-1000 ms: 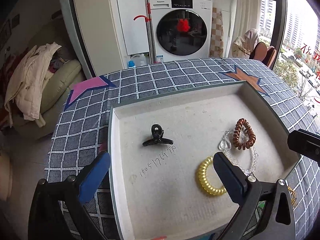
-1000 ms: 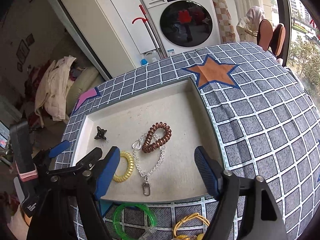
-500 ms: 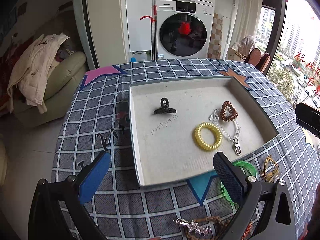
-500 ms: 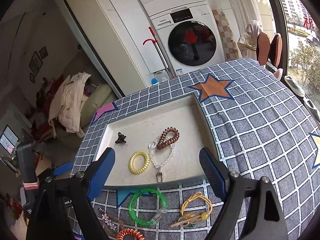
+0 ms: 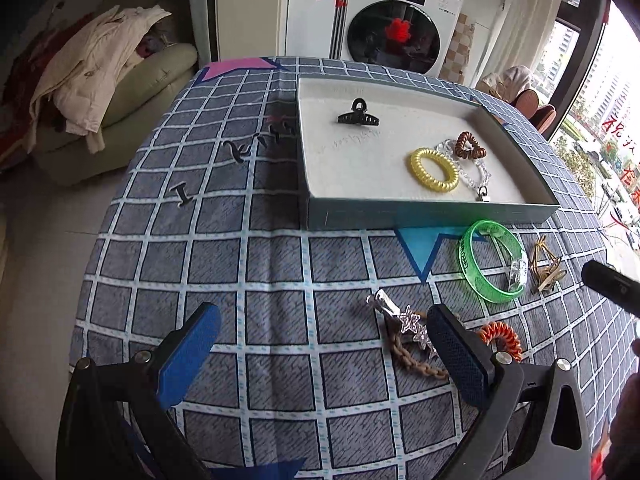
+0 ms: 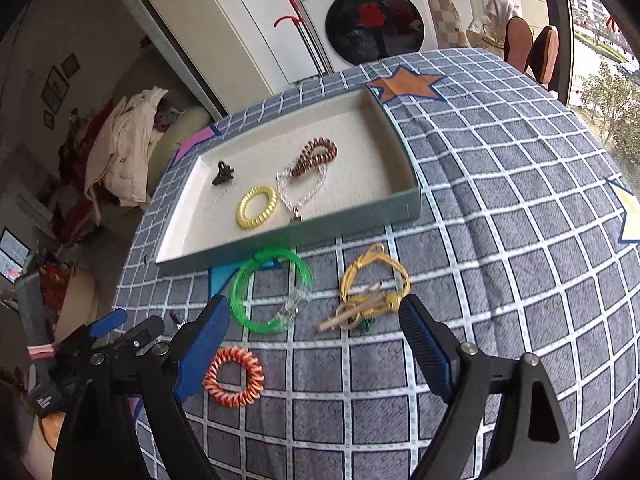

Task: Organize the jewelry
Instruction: 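Withdraw both tools from the tray toward the remaining hair ties, then grasp the orange coil hair tie with the right tool while the left tool grasps the silver barrette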

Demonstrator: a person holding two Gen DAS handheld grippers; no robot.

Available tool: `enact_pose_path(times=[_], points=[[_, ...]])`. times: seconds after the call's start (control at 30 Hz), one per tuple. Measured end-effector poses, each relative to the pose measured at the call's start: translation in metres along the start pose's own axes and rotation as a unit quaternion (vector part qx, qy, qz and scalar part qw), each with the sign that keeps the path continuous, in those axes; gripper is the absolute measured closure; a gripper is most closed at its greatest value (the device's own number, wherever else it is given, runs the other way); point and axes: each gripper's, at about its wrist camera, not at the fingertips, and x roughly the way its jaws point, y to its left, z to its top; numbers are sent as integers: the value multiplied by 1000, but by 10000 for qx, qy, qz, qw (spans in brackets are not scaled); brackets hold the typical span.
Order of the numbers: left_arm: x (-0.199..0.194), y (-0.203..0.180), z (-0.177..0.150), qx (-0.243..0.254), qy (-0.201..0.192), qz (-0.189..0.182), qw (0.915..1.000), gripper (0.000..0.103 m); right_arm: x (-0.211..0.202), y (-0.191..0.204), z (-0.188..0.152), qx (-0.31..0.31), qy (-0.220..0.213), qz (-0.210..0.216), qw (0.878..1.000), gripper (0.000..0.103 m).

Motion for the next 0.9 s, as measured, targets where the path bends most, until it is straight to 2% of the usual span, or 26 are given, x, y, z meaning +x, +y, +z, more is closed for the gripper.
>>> enact_pose_path(times=[0.23, 0.57, 0.67, 0.8, 0.9], points=[[4, -4, -3, -364, 153, -128, 9991, 0, 3, 7, -30, -226, 250, -220, 9992, 15], [19, -12, 1, -699, 323, -23, 9970, 1, 10, 31, -44, -653, 346, -363, 9966, 18], [20, -13, 1, -693, 305, 69, 9971, 2, 16, 38, -46, -764, 393, -369, 9956, 25], [20, -13, 1, -703, 291, 174, 9970, 3, 26, 48, -49, -947, 471, -385, 9936, 41], [21, -17, 2, -612, 267, 264, 9974, 12, 31, 55, -52, -1127, 475, -489, 9913, 47]])
